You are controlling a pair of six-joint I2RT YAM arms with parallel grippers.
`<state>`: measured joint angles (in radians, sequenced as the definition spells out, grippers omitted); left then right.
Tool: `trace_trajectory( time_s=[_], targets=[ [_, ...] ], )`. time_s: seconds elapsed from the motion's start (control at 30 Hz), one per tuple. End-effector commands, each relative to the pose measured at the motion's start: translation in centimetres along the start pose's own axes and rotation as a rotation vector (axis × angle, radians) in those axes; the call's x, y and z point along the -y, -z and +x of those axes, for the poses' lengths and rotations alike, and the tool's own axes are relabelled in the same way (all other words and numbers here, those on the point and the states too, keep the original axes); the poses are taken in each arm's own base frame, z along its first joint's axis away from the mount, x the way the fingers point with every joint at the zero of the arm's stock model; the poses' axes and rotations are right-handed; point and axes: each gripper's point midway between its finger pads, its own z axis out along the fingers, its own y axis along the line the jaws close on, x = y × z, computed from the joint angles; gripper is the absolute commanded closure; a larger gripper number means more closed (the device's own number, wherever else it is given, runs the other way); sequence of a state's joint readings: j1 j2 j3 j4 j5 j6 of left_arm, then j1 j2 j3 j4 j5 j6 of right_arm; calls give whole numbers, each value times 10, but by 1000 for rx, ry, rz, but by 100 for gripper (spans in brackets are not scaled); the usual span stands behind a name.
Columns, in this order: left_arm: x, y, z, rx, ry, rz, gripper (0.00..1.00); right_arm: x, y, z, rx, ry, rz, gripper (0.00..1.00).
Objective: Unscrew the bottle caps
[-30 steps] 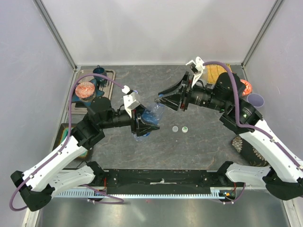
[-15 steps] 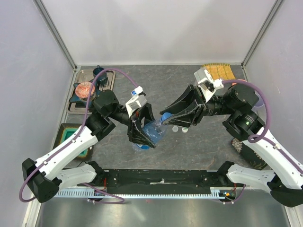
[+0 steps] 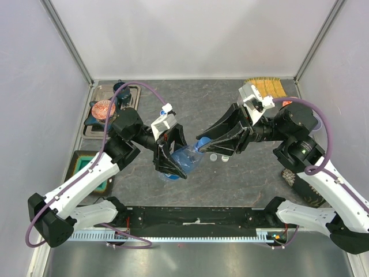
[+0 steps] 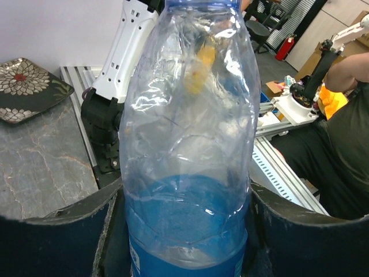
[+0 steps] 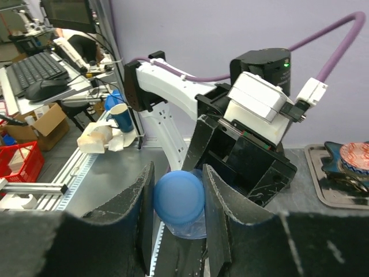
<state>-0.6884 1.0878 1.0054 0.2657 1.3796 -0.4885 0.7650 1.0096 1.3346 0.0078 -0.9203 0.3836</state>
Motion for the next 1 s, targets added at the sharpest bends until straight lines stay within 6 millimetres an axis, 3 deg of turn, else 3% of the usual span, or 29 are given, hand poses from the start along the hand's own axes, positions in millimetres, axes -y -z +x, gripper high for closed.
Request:
trace_trajectory(
  time_s=[0.0,0.13,0.27,0.37,0.43,0.47,0.5,0.53,0.57,0.6,0.63,0.67,0.7,0.83,0.97],
  targets=[
    [-23,9,-17,70,-12,-163,61,-26,7,-13,-4,21,-43,100],
    [-33,13,-17,78,-26,-251,61,-5,12,-29,72,58,124,100],
    [-43,18,-9,69,-29,-316,61,6,20,-61,170,85,253,100],
    [-53,23,-2,70,-19,-397,61,32,40,-82,264,101,471,100],
    [-68,33,1,85,-9,-517,61,75,65,-76,276,61,738,100],
    [-69,39,2,91,-30,-564,61,95,72,-65,250,33,835,100],
    [-81,50,0,111,-35,-674,61,123,96,-48,216,-4,1033,100],
    [-87,58,6,111,-23,-734,61,143,102,-26,162,-44,1119,100],
    [-88,65,6,124,-39,-789,61,154,110,-12,127,-60,1189,100],
    [-85,80,-4,170,-77,-885,61,168,116,20,54,-93,1246,100],
    [-84,88,1,185,-81,-930,61,182,120,41,15,-125,1300,100],
    [-81,95,-1,211,-97,-968,61,190,123,60,-20,-145,1322,100],
    [-69,106,-11,262,-144,-1020,61,200,126,91,-79,-170,1342,100],
    [-52,122,-12,306,-197,-1095,60,235,125,178,-240,-254,1381,100],
    [-43,131,-10,300,-205,-1135,60,258,125,234,-360,-300,1407,100]
  ],
)
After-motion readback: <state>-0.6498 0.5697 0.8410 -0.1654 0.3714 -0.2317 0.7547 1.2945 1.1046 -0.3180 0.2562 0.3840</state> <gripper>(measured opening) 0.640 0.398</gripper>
